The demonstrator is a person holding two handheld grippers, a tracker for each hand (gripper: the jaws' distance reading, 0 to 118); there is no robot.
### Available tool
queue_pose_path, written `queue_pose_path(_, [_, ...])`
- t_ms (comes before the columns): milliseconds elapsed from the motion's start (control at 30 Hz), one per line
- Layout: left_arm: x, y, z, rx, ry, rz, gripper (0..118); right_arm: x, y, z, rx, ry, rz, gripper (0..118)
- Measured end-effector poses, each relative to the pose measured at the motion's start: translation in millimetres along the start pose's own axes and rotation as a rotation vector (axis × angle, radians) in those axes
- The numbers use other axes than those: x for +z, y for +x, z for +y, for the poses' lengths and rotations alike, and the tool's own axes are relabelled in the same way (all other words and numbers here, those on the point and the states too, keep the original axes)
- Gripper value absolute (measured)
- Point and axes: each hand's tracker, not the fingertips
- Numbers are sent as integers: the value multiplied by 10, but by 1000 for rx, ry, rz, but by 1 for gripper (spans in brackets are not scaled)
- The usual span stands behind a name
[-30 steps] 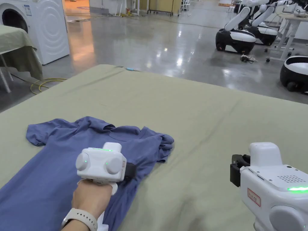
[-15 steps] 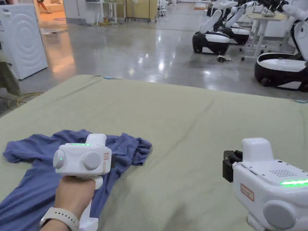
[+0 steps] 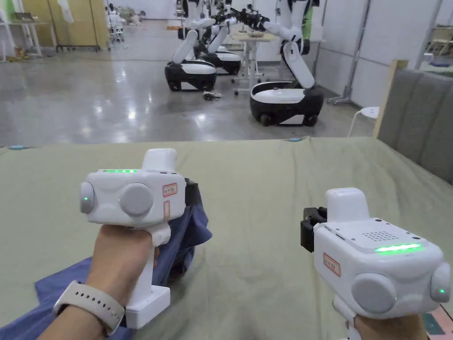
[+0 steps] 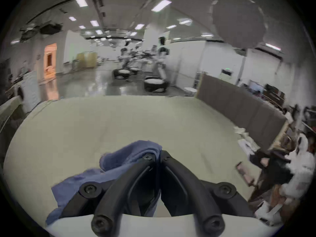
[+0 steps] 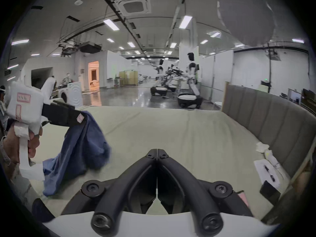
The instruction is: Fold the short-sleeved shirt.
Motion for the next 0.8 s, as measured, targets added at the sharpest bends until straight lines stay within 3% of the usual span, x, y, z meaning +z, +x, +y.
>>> queue_pose_path(133, [-462,814,-37,-35,-42,-150,1,131,493,-94,-26,-12,-83,3])
queue_pose_path(233, [-967,1277,-378,-89,-162,-144,1,168,768,-205,-50,-29,-128,3])
queue_pose_path(400, [-1826,1432,-1140,-72,-384,-107,2,160,1026,-394,-93,-64,-157,3])
queue_pose_path(533, [-1778,1403,-1284,-74,-340,-105,6,157,1053,-452,-91,-75,-149,3])
queue_pose_path(567, [-1672,1400,-1236,-101,-297,-113,18,159,1042,-446,-84,-75,-142,3])
queue_pose_path(633, [-1333,1374,-1125,-140,-207,-143,97,180,985,-417,-76,-65,-126,3])
queue_pose_path(667, [-1084,1353,-1062,-162,-132,-152,112,193,945,-401,-76,-58,-111,3])
queue_pose_path(800, [-212,1201,-1036,-259,27,-70,110,248,720,-391,-68,-35,-59,3])
